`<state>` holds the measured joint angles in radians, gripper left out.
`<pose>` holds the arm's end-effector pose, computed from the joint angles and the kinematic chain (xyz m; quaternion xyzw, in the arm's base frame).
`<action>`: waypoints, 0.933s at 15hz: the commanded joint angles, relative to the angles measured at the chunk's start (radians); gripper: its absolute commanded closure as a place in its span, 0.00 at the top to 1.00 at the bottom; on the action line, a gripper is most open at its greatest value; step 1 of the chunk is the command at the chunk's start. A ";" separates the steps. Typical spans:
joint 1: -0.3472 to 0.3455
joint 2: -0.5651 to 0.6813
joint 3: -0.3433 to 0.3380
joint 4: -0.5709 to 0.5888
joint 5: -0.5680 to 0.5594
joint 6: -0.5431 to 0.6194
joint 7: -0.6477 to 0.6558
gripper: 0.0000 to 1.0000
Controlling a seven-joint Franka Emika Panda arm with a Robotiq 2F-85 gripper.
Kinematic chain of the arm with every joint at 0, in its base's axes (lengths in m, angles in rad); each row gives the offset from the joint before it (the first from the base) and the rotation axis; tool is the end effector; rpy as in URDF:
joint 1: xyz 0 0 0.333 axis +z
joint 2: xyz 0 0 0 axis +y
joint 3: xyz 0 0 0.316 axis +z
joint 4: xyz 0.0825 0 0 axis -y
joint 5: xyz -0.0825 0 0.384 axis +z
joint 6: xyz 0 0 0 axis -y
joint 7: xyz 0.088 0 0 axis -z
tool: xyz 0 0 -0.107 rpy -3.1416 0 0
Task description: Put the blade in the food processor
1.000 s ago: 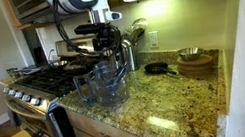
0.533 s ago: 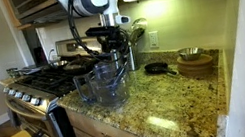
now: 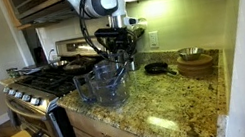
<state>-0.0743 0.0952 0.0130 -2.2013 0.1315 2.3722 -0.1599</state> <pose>0.5491 -0.0323 0.3466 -0.9981 -0.0037 -0.0428 0.0436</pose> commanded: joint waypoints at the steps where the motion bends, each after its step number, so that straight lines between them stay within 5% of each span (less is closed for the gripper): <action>1: 0.004 0.033 -0.008 0.038 0.044 -0.004 -0.043 1.00; 14: 0.006 -0.008 0.003 -0.003 0.091 -0.006 -0.091 1.00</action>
<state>-0.0743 0.1300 0.0204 -2.1693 0.2041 2.3715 -0.2298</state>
